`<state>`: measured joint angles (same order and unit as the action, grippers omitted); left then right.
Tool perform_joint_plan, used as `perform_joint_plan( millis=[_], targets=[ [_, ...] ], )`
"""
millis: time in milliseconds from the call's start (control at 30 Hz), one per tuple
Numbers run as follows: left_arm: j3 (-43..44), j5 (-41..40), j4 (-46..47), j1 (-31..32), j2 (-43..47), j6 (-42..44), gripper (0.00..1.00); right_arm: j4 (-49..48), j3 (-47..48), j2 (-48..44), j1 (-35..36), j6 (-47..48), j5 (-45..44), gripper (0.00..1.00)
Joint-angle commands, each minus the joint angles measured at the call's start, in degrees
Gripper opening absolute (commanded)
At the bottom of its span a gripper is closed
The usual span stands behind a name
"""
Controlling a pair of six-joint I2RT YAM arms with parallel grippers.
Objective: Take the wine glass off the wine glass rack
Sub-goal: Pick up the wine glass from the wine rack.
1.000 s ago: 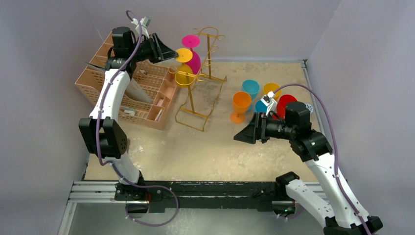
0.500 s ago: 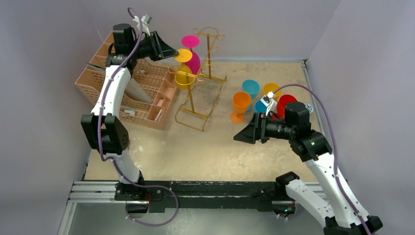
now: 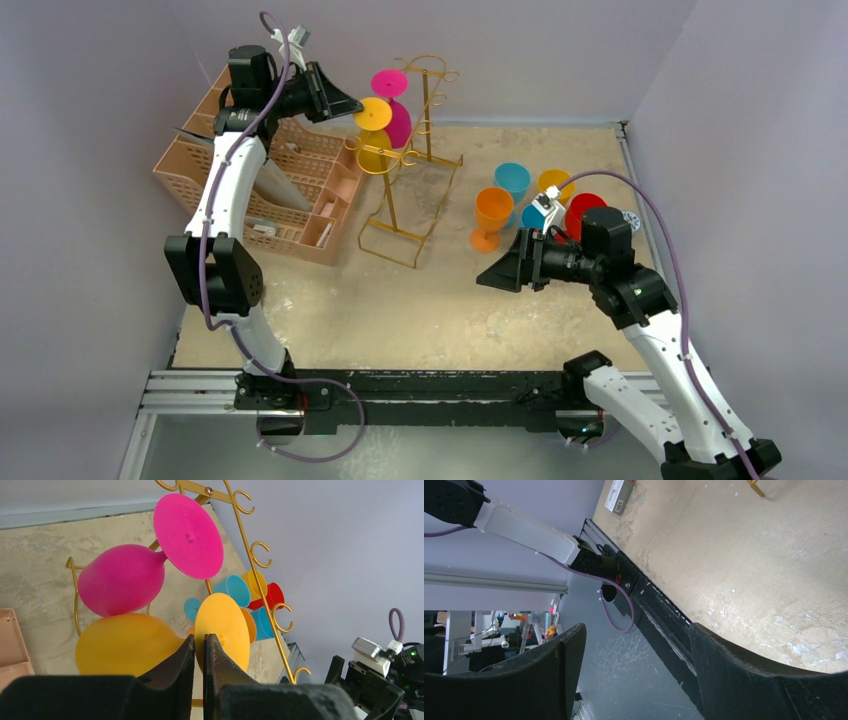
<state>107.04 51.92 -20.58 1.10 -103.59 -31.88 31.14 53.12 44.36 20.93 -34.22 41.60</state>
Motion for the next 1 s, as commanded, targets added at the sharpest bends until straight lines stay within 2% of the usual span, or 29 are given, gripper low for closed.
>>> perform_joint_plan(
  millis=[0, 167, 367, 533, 767, 967],
  targets=[
    [1.0, 0.0, -0.7, -0.3, 0.9, 1.7, 0.0, -1.4, -0.1, -0.1, -0.1, -0.4, 1.4, 0.78],
    [0.7, 0.8, -0.2, -0.3, 0.9, 0.5, 0.0, -1.3, -0.1, 0.0, -0.1, -0.4, 1.2, 0.78],
    [0.5, 2.9, 4.5, -0.5, 0.6, -5.5, 0.0, -1.0, -0.1, 0.0, -0.1, -0.3, 1.0, 0.78],
    [2.7, 3.4, 1.3, -0.4, -0.6, -4.6, 0.0, 0.0, 0.2, 0.0, -0.1, 0.2, 0.7, 0.78],
    [6.7, 3.8, -7.6, -0.4, -3.2, 2.3, 0.2, 0.2, 0.3, -0.2, -0.1, 0.2, 0.4, 0.78],
    [8.0, 4.9, -10.0, -0.4, -3.8, 4.7, 0.22, 0.2, -0.2, -0.1, -0.1, -0.1, 0.3, 0.78]
  ],
)
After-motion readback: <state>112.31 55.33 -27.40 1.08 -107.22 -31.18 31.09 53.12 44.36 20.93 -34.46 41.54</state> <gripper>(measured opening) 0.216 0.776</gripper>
